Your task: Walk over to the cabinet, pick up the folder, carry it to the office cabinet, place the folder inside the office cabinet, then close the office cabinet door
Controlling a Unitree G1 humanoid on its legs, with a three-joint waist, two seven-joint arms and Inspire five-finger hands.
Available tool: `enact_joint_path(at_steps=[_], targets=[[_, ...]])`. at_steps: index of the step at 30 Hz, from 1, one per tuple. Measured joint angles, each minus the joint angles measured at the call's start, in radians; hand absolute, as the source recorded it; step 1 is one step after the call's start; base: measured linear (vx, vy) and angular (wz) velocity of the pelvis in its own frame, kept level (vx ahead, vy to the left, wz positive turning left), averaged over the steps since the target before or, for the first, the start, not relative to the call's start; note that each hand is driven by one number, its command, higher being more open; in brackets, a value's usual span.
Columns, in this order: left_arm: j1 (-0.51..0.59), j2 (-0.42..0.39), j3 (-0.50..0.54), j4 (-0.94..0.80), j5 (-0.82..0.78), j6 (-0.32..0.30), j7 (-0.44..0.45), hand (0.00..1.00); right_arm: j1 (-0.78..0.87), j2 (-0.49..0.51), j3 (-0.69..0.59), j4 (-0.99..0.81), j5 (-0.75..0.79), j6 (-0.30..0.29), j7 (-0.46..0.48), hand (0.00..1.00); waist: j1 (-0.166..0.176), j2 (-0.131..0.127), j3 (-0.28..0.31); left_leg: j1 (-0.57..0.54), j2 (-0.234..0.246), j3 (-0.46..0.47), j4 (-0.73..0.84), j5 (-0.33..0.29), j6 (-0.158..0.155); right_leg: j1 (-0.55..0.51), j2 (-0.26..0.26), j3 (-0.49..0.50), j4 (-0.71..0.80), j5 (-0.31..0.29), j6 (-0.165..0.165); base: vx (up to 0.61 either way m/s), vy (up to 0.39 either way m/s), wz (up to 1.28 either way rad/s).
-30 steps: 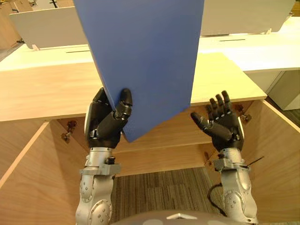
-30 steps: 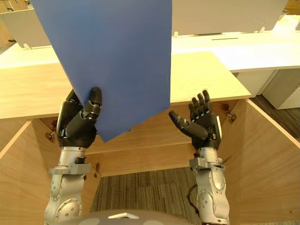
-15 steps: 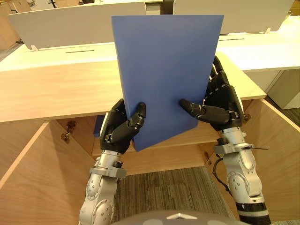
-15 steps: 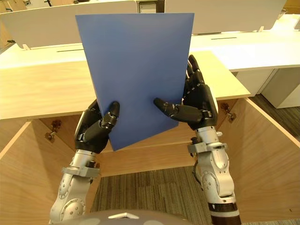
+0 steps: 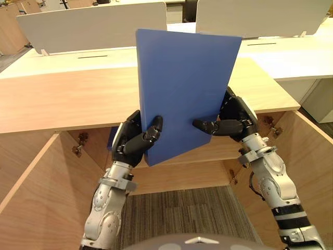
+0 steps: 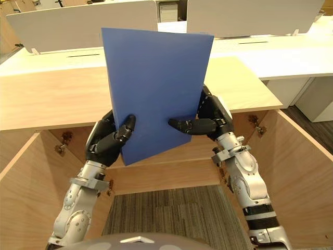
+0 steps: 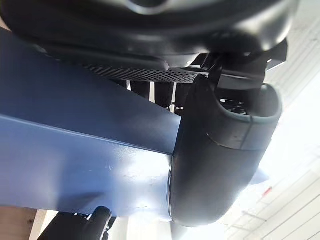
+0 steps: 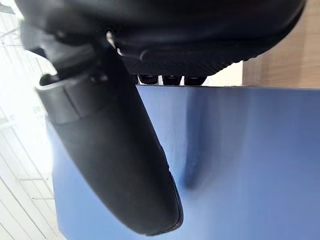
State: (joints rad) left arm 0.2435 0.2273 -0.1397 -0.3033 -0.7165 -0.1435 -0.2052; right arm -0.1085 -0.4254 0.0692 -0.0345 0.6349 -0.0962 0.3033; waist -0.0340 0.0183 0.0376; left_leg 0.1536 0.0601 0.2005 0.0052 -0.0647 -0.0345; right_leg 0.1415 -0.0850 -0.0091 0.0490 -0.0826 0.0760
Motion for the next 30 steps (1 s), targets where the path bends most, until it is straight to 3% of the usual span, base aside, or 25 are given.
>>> enact_joint_path(at_steps=[10,11,14,22,27,30], targets=[[-0.05,-0.006,0.038,0.03,-0.016,-0.002,-0.026,0.0,0.0,0.037,0.013,0.057,0.035,0.011,0.02,0.0,0.002,0.001,-0.001,-0.001,-0.006,-0.006,-0.001,0.002,0.002,0.0,-0.006,-0.006,0.0,0.002,-0.002,0.0,0.0,0.01],[-0.05,-0.006,0.038,0.032,-0.015,-0.002,-0.028,1.0,0.0,0.042,0.012,0.058,0.035,0.011,0.021,0.0,0.003,0.001,-0.001,-0.001,-0.006,-0.007,-0.002,0.002,0.003,0.0,-0.006,-0.006,0.0,0.003,-0.002,0.0,0.0,0.0],[-0.051,-0.033,0.05,0.06,-0.016,0.0,-0.026,1.0,-0.001,0.071,0.012,0.051,0.028,-0.008,0.05,0.0,0.002,0.0,-0.001,-0.002,-0.008,-0.007,-0.002,0.003,0.004,0.0,-0.007,-0.005,0.0,0.005,-0.002,0.0,0.0,0.0],[-0.051,-0.064,0.07,0.057,0.089,-0.006,-0.027,1.0,-0.002,0.122,-0.008,0.054,-0.029,0.009,0.023,0.0,0.004,-0.002,-0.001,-0.016,-0.016,-0.012,-0.005,0.012,0.013,-0.009,-0.013,-0.008,-0.007,0.012,-0.004,0.0,0.0,0.01],[-0.05,-0.139,0.128,-0.001,0.226,-0.032,0.037,1.0,-0.002,0.196,-0.01,0.043,-0.051,0.009,-0.001,0.0,0.006,-0.01,-0.003,-0.022,-0.017,-0.02,-0.017,0.022,0.013,-0.016,-0.014,-0.016,-0.007,0.014,-0.005,-0.01,-0.009,0.06],[-0.023,-0.194,0.162,-0.095,0.289,-0.082,0.102,1.0,0.011,0.246,-0.012,-0.013,-0.084,0.006,-0.021,0.0,0.008,-0.011,-0.003,-0.025,-0.018,-0.028,-0.018,0.022,0.013,-0.015,-0.016,-0.021,-0.007,0.014,-0.005,0.0,-0.006,0.07]])
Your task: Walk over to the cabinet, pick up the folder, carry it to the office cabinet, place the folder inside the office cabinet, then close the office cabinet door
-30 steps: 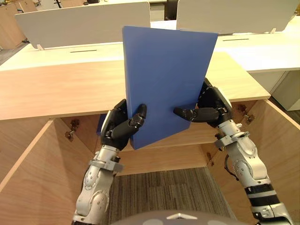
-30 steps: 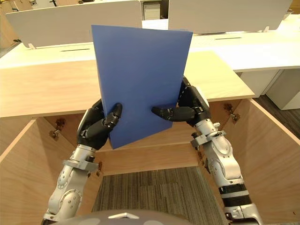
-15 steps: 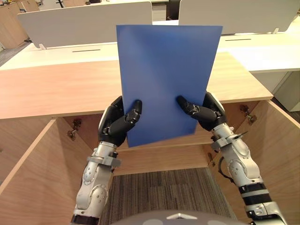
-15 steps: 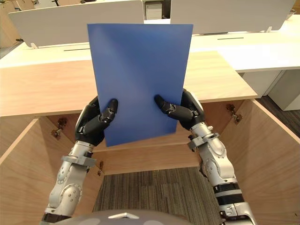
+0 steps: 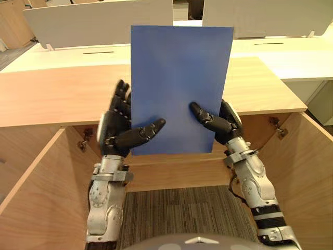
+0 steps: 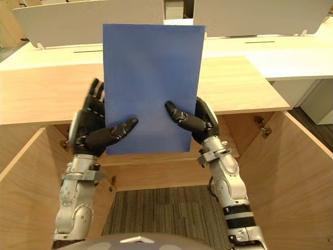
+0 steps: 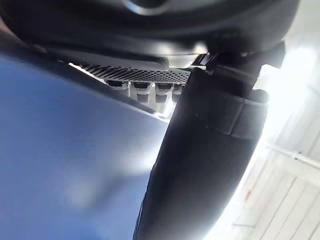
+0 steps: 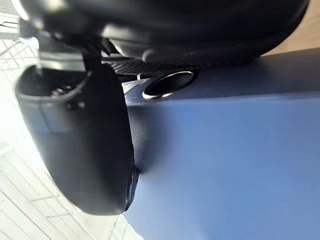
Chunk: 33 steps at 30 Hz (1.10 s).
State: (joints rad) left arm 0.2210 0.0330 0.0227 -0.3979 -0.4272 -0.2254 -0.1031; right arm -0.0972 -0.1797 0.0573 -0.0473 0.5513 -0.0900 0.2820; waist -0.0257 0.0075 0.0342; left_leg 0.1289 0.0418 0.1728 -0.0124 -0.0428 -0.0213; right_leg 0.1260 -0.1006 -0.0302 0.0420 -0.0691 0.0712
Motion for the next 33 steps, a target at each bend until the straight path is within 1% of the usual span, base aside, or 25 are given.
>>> enact_joint_path(at_steps=[2,4,6,8,10,12,14,16,17,18,19,24,28,32,33], targets=[[0.008,-0.023,0.022,-0.031,0.023,-0.026,0.031,1.0,0.007,0.012,-0.001,-0.027,-0.002,0.0,-0.008,0.0,0.001,-0.001,0.0,-0.004,-0.001,-0.009,0.0,0.001,0.001,0.0,-0.001,-0.005,0.0,0.0,0.0,0.0,-0.007,0.15],[0.012,-0.062,0.091,-0.05,0.066,-0.056,0.083,1.0,0.024,0.044,-0.017,-0.066,-0.002,-0.003,-0.015,0.0,0.004,-0.001,-0.001,-0.007,-0.003,-0.025,-0.001,0.003,0.003,0.004,-0.004,-0.021,0.0,0.0,0.0,0.0,-0.011,0.2],[0.033,-0.083,0.15,-0.05,0.096,-0.068,0.138,1.0,0.037,0.073,-0.037,-0.09,-0.002,-0.004,-0.024,0.0,0.006,-0.001,-0.001,-0.004,-0.003,-0.034,-0.001,0.003,0.003,0.013,-0.004,-0.027,-0.002,-0.001,0.001,0.0,-0.011,0.16],[0.079,-0.086,0.201,-0.05,0.107,-0.069,0.176,1.0,0.051,0.099,-0.067,-0.117,-0.002,-0.013,-0.037,0.0,0.009,-0.004,-0.003,-0.005,-0.004,-0.043,-0.002,0.004,0.003,0.017,-0.004,-0.03,-0.003,-0.001,0.001,0.0,-0.01,0.14],[0.12,-0.098,0.228,-0.044,0.11,-0.069,0.2,1.0,0.068,0.113,-0.089,-0.141,-0.003,-0.028,-0.056,0.0,0.02,-0.008,-0.005,-0.006,-0.005,-0.045,-0.004,0.004,0.002,0.017,-0.005,-0.032,-0.007,-0.001,0.001,0.0,-0.007,0.05],[0.16,-0.104,0.251,-0.023,0.126,-0.069,0.224,1.0,0.076,0.126,-0.108,-0.161,-0.021,-0.035,-0.07,0.0,0.021,-0.01,-0.006,-0.007,-0.007,-0.051,-0.011,0.01,0.002,0.019,-0.006,-0.041,-0.011,-0.001,0.002,-0.01,-0.014,0.09],[0.174,-0.114,0.268,0.021,0.148,-0.066,0.235,1.0,0.076,0.138,-0.121,-0.173,-0.054,-0.046,-0.086,0.0,0.021,-0.011,-0.007,-0.006,-0.009,-0.057,-0.027,0.021,0.002,0.017,-0.007,-0.046,-0.015,-0.002,0.002,-0.02,-0.016,0.1],[0.193,-0.119,0.272,0.076,0.165,-0.063,0.242,1.0,0.086,0.142,-0.124,-0.189,-0.082,-0.049,-0.098,0.0,0.021,-0.012,-0.007,-0.006,-0.009,-0.059,-0.036,0.027,0.0,0.017,-0.006,-0.049,-0.02,-0.002,0.002,-0.03,-0.018,0.04],[0.205,-0.12,0.272,0.138,0.165,-0.045,0.246,1.0,0.106,0.142,-0.122,-0.207,-0.109,-0.05,-0.104,0.0,0.021,-0.012,-0.008,-0.006,-0.008,-0.061,-0.038,0.028,-0.001,0.018,-0.005,-0.051,-0.023,-0.002,0.002,0.0,0.0,0.0],[0.205,-0.12,0.272,0.141,0.165,-0.044,0.246,1.0,0.107,0.142,-0.122,-0.208,-0.112,-0.05,-0.104,0.0,0.021,-0.012,-0.008,-0.006,-0.007,-0.061,-0.038,0.028,-0.002,0.018,-0.005,-0.051,-0.023,-0.002,0.003,0.0,0.0,0.0],[0.211,-0.12,0.272,0.182,0.165,-0.027,0.246,1.0,0.119,0.141,-0.12,-0.215,-0.134,-0.05,-0.11,0.0,0.022,-0.013,-0.008,-0.006,-0.007,-0.061,-0.038,0.028,-0.002,0.018,-0.004,-0.051,-0.024,-0.003,0.003,0.0,0.0,0.0],[0.232,-0.123,0.272,0.377,0.205,0.019,0.244,1.0,0.162,0.134,-0.115,-0.221,-0.231,-0.049,-0.137,0.0,0.021,-0.017,-0.01,-0.009,-0.007,-0.062,-0.039,0.029,-0.002,0.016,-0.004,-0.051,-0.028,-0.004,0.005,0.0,0.0,0.0],[0.232,-0.122,0.275,0.506,0.244,0.032,0.242,1.0,0.175,0.124,-0.101,-0.222,-0.288,-0.05,-0.145,0.0,0.021,-0.02,-0.009,-0.011,-0.007,-0.061,-0.041,0.028,-0.002,0.012,-0.004,-0.051,-0.03,-0.004,0.006,0.0,0.0,0.0],[0.209,-0.115,0.277,0.722,0.291,0.047,0.243,1.0,0.196,0.072,-0.021,-0.222,-0.367,-0.05,-0.162,0.0,0.021,-0.02,-0.009,-0.013,-0.007,-0.06,-0.044,0.028,-0.003,0.009,-0.004,-0.05,-0.034,-0.004,0.006,0.0,0.0,0.0],[0.199,-0.112,0.277,0.799,0.304,0.06,0.241,1.0,0.203,0.053,0.014,-0.219,-0.386,-0.05,-0.161,0.0,0.021,-0.02,-0.008,-0.013,-0.007,-0.058,-0.045,0.028,-0.003,0.008,-0.003,-0.049,-0.035,-0.004,0.006,-0.01,-0.003,-0.05]])
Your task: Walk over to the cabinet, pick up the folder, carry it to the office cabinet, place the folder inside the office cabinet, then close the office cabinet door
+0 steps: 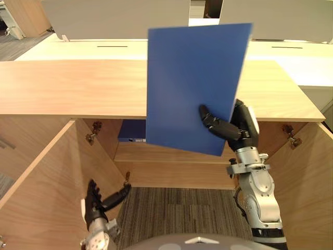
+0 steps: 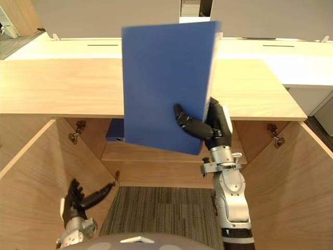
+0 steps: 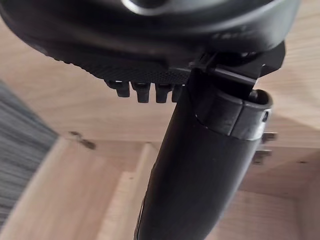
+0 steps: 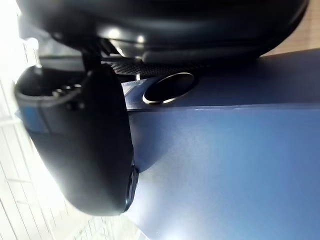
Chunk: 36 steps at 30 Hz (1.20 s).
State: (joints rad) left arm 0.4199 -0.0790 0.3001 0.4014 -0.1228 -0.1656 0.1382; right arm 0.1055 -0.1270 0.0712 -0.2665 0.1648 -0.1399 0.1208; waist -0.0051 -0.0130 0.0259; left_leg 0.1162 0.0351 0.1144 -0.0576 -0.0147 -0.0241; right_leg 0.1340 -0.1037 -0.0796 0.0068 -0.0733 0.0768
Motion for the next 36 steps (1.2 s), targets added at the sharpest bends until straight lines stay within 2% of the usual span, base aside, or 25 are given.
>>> enact_joint_path(at_steps=[4,5,7,11,13,14,17,18,20,23,28,33,36], targets=[[-0.031,0.016,-0.001,0.256,0.009,0.024,-0.016,1.0,0.0,-0.063,0.128,0.054,-0.055,-0.001,0.028,0.0,0.001,-0.005,0.003,-0.005,0.001,0.007,0.0,0.0,0.0,-0.01,0.001,0.006,0.0,0.0,0.0,-0.01,-0.001,-0.04],[-0.038,0.02,0.007,0.276,-0.008,0.029,-0.024,1.0,0.0,-0.071,0.144,0.072,-0.061,-0.003,0.029,0.0,0.002,-0.005,0.003,-0.006,0.002,0.007,-0.001,0.0,0.0,-0.011,0.002,0.005,0.0,0.0,0.0,0.0,0.0,0.0],[-0.076,0.081,0.0,0.38,0.016,0.028,-0.023,1.0,-0.001,-0.096,0.204,0.155,-0.104,-0.003,0.029,0.0,0.008,-0.004,0.006,-0.009,0.003,0.007,0.0,0.001,-0.001,-0.012,0.003,0.005,0.0,0.0,0.0,-0.02,-0.005,0.0],[-0.093,0.123,-0.011,0.486,0.042,0.036,-0.02,1.0,-0.001,-0.158,0.295,0.233,-0.177,-0.003,0.038,0.0,0.008,0.0,0.018,-0.042,0.002,0.012,0.002,0.002,-0.003,-0.049,0.002,0.009,0.002,0.0,0.0,-0.04,0.003,-0.03],[-0.098,0.125,-0.011,0.508,0.052,0.037,-0.02,1.0,-0.009,-0.184,0.324,0.263,-0.222,-0.003,0.038,0.0,0.009,-0.001,0.035,-0.074,0.002,0.012,0.011,0.003,-0.004,-0.081,0.002,0.01,0.008,0.001,0.0,0.0,0.0,0.0],[-0.123,0.131,-0.019,0.519,0.052,0.037,-0.021,1.0,-0.037,-0.211,0.349,0.3,-0.266,-0.003,0.034,0.0,0.01,0.004,0.071,-0.102,0.003,0.011,0.032,0.0,-0.004,-0.102,0.001,0.01,0.016,0.003,0.001,0.0,0.0,0.0],[-0.167,0.134,-0.029,0.523,0.053,0.037,-0.021,1.0,-0.088,-0.236,0.365,0.33,-0.309,0.0,0.033,0.0,0.012,0.015,0.119,-0.149,0.007,0.011,0.084,-0.017,-0.003,-0.136,0.0,0.013,0.04,0.004,0.0,-0.03,0.005,-0.02],[-0.213,0.141,-0.06,0.521,0.053,0.034,-0.018,1.0,-0.146,-0.253,0.373,0.344,-0.34,0.0,0.027,0.0,0.013,0.028,0.163,-0.229,0.017,0.01,0.166,-0.039,-0.002,-0.196,0.002,0.017,0.081,0.003,-0.001,-0.07,0.011,-0.09],[-0.269,0.154,-0.089,0.514,0.053,0.034,-0.019,1.0,-0.222,-0.27,0.38,0.353,-0.346,0.0,0.019,0.0,0.012,0.042,0.226,-0.312,0.033,0.007,0.256,-0.061,-0.002,-0.275,0.009,0.025,0.152,-0.001,-0.006,-0.09,0.016,-0.13],[-0.331,0.167,-0.109,0.503,0.053,0.03,-0.015,1.0,-0.281,-0.271,0.374,0.361,-0.36,-0.001,-0.004,0.0,0.008,0.043,0.296,-0.395,0.038,-0.003,0.338,-0.077,-0.001,-0.366,0.006,0.024,0.252,-0.031,-0.015,-0.12,0.007,-0.02],[-0.442,0.173,-0.138,0.441,0.043,0.012,-0.016,1.0,-0.327,-0.244,0.28,0.362,-0.312,0.001,-0.032,0.0,0.005,0.045,0.407,-0.649,0.048,-0.022,0.556,-0.137,0.002,-0.64,-0.008,0.027,0.517,-0.114,-0.018,-0.17,-0.015,0.05],[-0.49,0.171,-0.139,0.343,0.015,0.002,-0.013,1.0,-0.329,-0.153,0.162,0.311,-0.134,0.009,-0.105,0.0,0.012,0.053,0.438,-0.876,0.08,-0.023,0.77,-0.205,0.003,-0.873,-0.015,0.035,0.733,-0.182,-0.024,-0.22,-0.041,-0.08],[-0.535,0.166,-0.135,0.303,0.007,0.0,-0.009,1.0,-0.36,-0.114,0.082,0.248,-0.022,0.004,-0.165,0.0,0.02,0.055,0.454,-0.986,0.09,-0.039,0.846,-0.212,0.002,-0.979,-0.013,0.031,0.812,-0.195,-0.027,-0.14,-0.038,0.04]])
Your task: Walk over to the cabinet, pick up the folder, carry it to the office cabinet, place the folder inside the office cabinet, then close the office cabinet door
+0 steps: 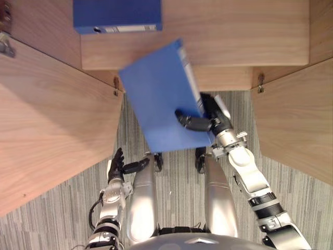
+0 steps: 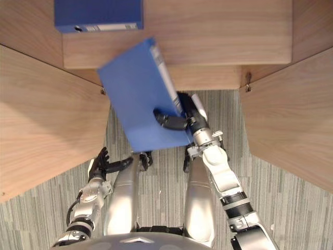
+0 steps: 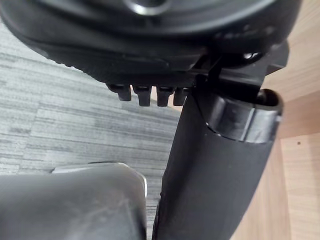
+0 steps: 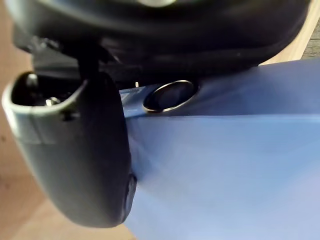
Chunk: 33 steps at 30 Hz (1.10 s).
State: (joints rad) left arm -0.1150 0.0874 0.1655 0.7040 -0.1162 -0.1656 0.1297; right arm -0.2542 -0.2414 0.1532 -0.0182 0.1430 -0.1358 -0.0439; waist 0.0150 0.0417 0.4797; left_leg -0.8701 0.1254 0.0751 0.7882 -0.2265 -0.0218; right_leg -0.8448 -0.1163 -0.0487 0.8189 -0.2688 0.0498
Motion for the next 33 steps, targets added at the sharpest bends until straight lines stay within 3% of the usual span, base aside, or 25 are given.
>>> enact_joint_path(at_steps=[4,8,21,29,30,33], targets=[[-0.065,-0.031,0.002,-0.057,-0.01,0.0,0.003,1.0,-0.119,0.015,-0.104,0.006,0.143,-0.002,-0.082,0.0,0.032,-0.001,0.015,-0.126,0.014,-0.01,0.071,-0.001,-0.002,-0.125,0.007,-0.001,0.073,-0.006,-0.009,-0.11,-0.03,0.0],[-0.078,-0.031,0.01,-0.097,-0.03,-0.003,0.023,1.0,-0.211,0.016,-0.173,0.039,0.302,-0.01,-0.14,0.0,0.039,-0.003,0.024,-0.188,0.021,-0.021,0.103,-0.002,-0.004,-0.186,0.011,-0.003,0.107,-0.008,-0.012,-0.04,-0.008,0.01],[-0.081,-0.058,0.017,-0.139,-0.052,-0.003,0.075,1.0,-0.502,0.008,-0.274,0.227,0.606,-0.048,-0.316,0.0,0.057,-0.004,0.024,-0.235,0.02,-0.038,0.095,0.007,-0.014,-0.221,0.01,-0.023,0.098,-0.008,-0.012,0.01,0.027,0.03],[-0.08,-0.059,0.017,-0.122,-0.078,0.006,0.109,1.0,-0.605,0.033,-0.295,0.326,0.763,-0.084,-0.377,0.0,0.04,-0.007,0.022,-0.212,0.011,-0.065,0.045,0.042,-0.025,-0.185,0.004,-0.057,0.059,0.004,-0.022,-0.01,0.023,0.09],[-0.081,-0.058,0.017,-0.115,-0.086,0.007,0.111,1.0,-0.622,0.043,-0.305,0.343,0.782,-0.09,-0.39,1.0,0.039,-0.01,0.021,-0.206,0.007,-0.065,0.031,0.053,-0.027,-0.183,0.001,-0.059,0.054,0.007,-0.023,-0.03,0.003,0.14],[-0.081,-0.059,0.016,-0.111,-0.11,0.008,0.126,1.0,-0.663,0.056,-0.331,0.369,0.831,-0.103,-0.408,1.0,0.038,-0.01,0.02,-0.204,0.002,-0.068,-0.001,0.08,-0.027,-0.183,-0.003,-0.068,0.036,0.022,-0.025,-0.04,0.006,0.09]])
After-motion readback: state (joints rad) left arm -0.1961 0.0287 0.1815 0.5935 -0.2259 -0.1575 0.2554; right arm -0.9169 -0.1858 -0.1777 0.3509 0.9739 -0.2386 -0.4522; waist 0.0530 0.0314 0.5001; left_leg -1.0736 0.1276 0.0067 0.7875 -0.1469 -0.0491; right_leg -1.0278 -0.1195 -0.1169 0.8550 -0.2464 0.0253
